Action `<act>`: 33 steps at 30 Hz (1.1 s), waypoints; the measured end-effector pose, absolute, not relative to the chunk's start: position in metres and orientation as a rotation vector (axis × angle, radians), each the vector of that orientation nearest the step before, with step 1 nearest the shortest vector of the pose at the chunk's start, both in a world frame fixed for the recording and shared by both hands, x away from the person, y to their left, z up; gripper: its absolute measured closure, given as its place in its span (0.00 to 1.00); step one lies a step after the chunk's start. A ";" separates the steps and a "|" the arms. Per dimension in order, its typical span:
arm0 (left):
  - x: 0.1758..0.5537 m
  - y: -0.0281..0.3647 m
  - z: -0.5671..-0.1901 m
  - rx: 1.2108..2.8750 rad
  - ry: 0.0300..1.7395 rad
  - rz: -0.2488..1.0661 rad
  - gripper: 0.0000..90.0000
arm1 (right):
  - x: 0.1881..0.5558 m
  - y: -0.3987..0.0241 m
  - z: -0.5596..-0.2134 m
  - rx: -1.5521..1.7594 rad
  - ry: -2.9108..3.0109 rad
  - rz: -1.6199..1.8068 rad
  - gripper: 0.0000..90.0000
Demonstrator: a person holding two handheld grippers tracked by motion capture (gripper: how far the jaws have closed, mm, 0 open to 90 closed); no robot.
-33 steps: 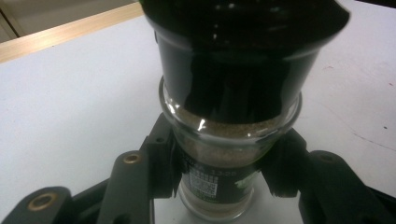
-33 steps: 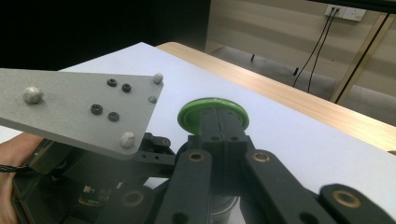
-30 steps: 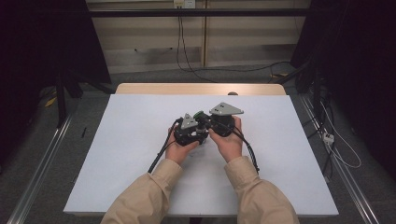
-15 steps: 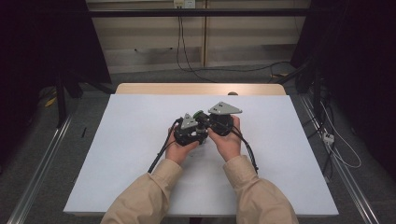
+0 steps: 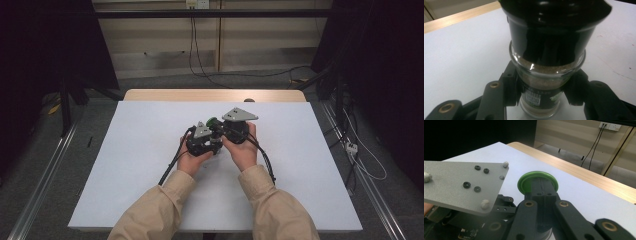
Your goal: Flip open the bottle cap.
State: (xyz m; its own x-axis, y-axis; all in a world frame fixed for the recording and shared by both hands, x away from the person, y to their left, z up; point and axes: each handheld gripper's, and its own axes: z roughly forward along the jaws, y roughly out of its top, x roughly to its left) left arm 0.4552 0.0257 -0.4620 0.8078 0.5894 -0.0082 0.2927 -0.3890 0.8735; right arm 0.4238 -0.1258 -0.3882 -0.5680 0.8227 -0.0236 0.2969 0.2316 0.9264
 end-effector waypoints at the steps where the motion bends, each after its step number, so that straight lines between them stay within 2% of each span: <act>1: 0.455 0.026 -0.462 1.997 0.656 0.375 0.59 | 0.424 -0.126 -0.388 1.025 1.989 1.318 1.00; 26: 0.456 0.027 -0.462 1.984 0.663 0.332 0.58 | 0.426 -0.128 -0.387 1.035 1.993 1.337 1.00; 28: 0.457 0.028 -0.462 1.981 0.658 0.319 0.57 | 0.425 -0.129 -0.386 1.039 1.986 1.336 0.99; 33: 0.456 0.029 -0.461 1.988 0.664 0.314 0.47 | 0.424 -0.131 -0.385 1.049 1.984 1.345 0.93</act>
